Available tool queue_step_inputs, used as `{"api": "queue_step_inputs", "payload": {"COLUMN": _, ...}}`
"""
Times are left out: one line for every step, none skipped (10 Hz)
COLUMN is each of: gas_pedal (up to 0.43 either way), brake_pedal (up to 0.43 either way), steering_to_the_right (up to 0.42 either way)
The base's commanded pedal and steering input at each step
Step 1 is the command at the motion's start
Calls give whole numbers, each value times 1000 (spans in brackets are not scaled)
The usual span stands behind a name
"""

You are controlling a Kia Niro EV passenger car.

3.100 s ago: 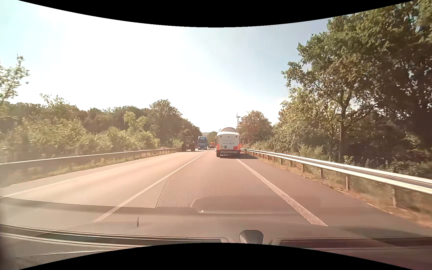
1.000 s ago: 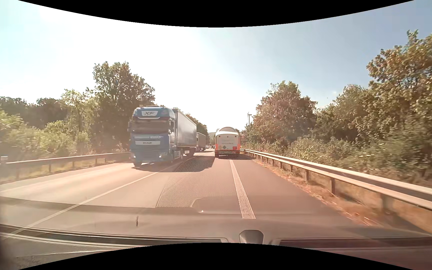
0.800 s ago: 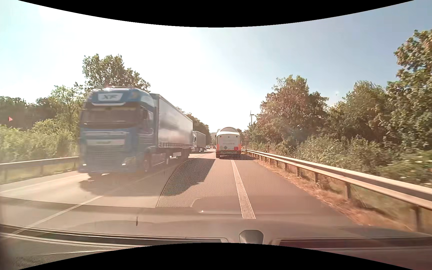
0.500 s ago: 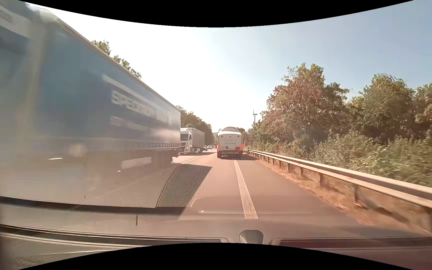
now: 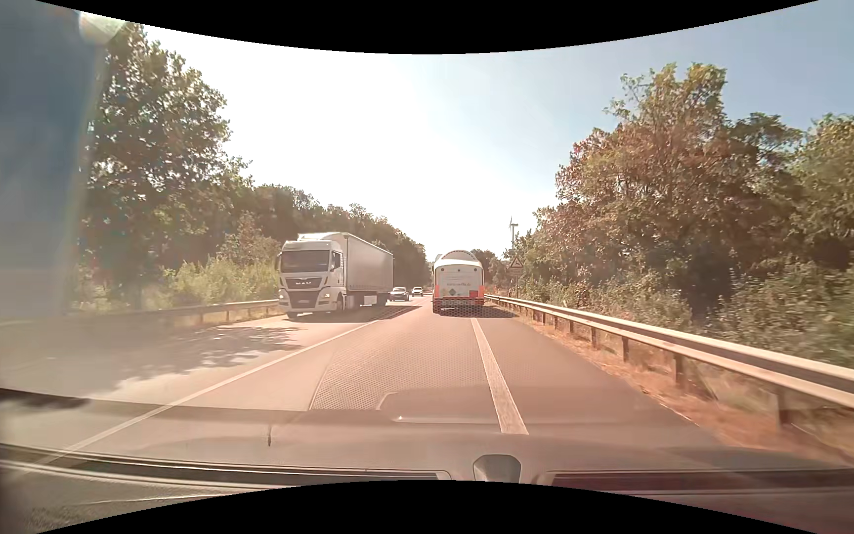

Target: Follow the waypoints while adhering to traffic rules and regulations

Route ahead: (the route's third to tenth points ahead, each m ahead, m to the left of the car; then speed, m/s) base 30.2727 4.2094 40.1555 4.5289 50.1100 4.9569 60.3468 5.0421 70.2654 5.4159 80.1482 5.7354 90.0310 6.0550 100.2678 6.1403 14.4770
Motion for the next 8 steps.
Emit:
{"api": "queue_step_inputs", "payload": {"gas_pedal": 189, "brake_pedal": 6, "steering_to_the_right": -8}}
{"api": "queue_step_inputs", "payload": {"gas_pedal": 189, "brake_pedal": 6, "steering_to_the_right": -7}}
{"api": "queue_step_inputs", "payload": {"gas_pedal": 169, "brake_pedal": 6, "steering_to_the_right": -6}}
{"api": "queue_step_inputs", "payload": {"gas_pedal": 150, "brake_pedal": 6, "steering_to_the_right": -5}}
{"api": "queue_step_inputs", "payload": {"gas_pedal": 130, "brake_pedal": 6, "steering_to_the_right": -5}}
{"api": "queue_step_inputs", "payload": {"gas_pedal": 98, "brake_pedal": 6, "steering_to_the_right": -4}}
{"api": "queue_step_inputs", "payload": {"gas_pedal": 47, "brake_pedal": 6, "steering_to_the_right": -4}}
{"api": "queue_step_inputs", "payload": {"gas_pedal": 0, "brake_pedal": 6, "steering_to_the_right": -4}}
